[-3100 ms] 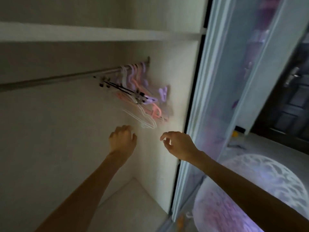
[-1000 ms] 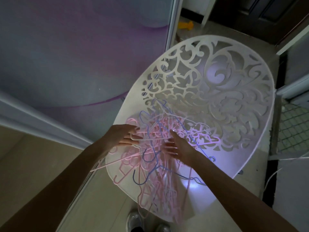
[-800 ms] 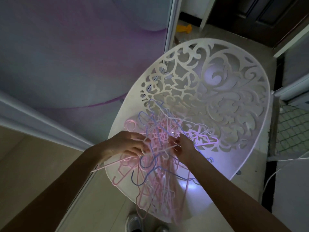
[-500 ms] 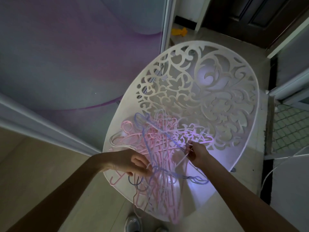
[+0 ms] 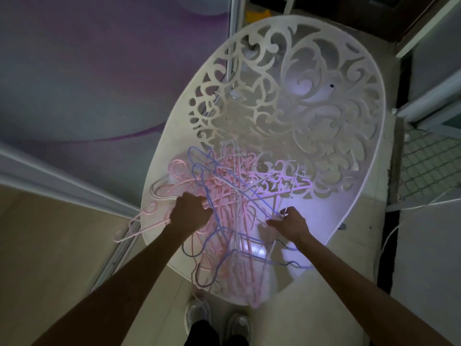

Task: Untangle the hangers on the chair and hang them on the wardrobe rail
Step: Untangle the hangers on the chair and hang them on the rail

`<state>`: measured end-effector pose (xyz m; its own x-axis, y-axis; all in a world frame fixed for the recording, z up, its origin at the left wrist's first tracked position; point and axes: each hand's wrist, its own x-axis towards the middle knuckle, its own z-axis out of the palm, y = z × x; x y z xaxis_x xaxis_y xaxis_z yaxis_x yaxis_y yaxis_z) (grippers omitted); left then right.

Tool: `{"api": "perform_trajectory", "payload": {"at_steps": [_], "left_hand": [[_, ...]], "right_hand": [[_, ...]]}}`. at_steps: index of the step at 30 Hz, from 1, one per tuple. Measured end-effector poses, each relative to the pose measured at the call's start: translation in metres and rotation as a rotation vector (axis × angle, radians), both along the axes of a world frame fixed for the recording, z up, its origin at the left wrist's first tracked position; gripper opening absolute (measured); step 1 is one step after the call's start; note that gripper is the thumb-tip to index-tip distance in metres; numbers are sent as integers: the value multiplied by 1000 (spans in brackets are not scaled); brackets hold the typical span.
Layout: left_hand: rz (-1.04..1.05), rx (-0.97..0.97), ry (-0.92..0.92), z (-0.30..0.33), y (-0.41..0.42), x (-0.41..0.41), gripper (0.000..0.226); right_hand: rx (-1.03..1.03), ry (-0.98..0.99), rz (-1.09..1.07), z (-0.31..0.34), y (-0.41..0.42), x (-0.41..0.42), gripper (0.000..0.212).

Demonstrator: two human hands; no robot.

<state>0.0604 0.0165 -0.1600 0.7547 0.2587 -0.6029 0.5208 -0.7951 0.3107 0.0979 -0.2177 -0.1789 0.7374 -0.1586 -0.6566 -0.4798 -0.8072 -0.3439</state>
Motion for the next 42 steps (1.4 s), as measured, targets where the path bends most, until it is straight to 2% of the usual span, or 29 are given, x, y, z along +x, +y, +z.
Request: {"api": "perform_trajectory", "payload": {"at_steps": [2,4,6,9,12,14,16,19,23,26,29,31,34,36,37,39,42], "left_hand": [[-25,73,3,-2,-3,3,48],[17,34,-7,-3,-4,6,49],[122,-78,-98,-6,-2,8,42],[327,-376,-162,-3,1,11,23],[514,-741,-220,12,-1,15,32],[543,-989,-108,34,2,15,39],[505,-1199,83,54,8,13,39],[585,-1333,238,74,14,10,44],[685,-1426,228,100,9,1,71],[786,-1699,143,133,3,-6,66],[777,-1918,37,168,-15,-15,53],[821,-1850,-63,186,-34,-19,41],[757,-1608,-264,213,-46,-22,51],[695,-1643,-245,234,-40,-20,62],[698,-1676,-222,248,-35,-20,60],[663,-1616,-166,268,-27,-19,49],[498,-1424,-84,309,-12,-17,48]], "right_hand": [[-210,-49,201,3,1,-5,40],[-238,-72,221,5,3,-9,31],[-208,-106,178,8,4,-13,27],[-110,-104,124,11,-2,-12,20],[124,-13,65,12,-11,-3,13],[262,3,52,24,-14,5,21],[346,1,59,38,-16,14,33],[341,107,49,62,-20,23,33],[380,259,-19,96,-18,23,26],[406,275,-53,132,-6,19,30],[465,264,-63,167,5,12,30],[509,253,-64,187,7,6,23],[550,187,-125,218,0,-1,17],[535,140,-217,239,-9,-3,19],[541,144,-253,250,-13,-5,19],[613,215,-314,267,-24,-10,19],[574,236,-166,297,-27,-16,14]]}}
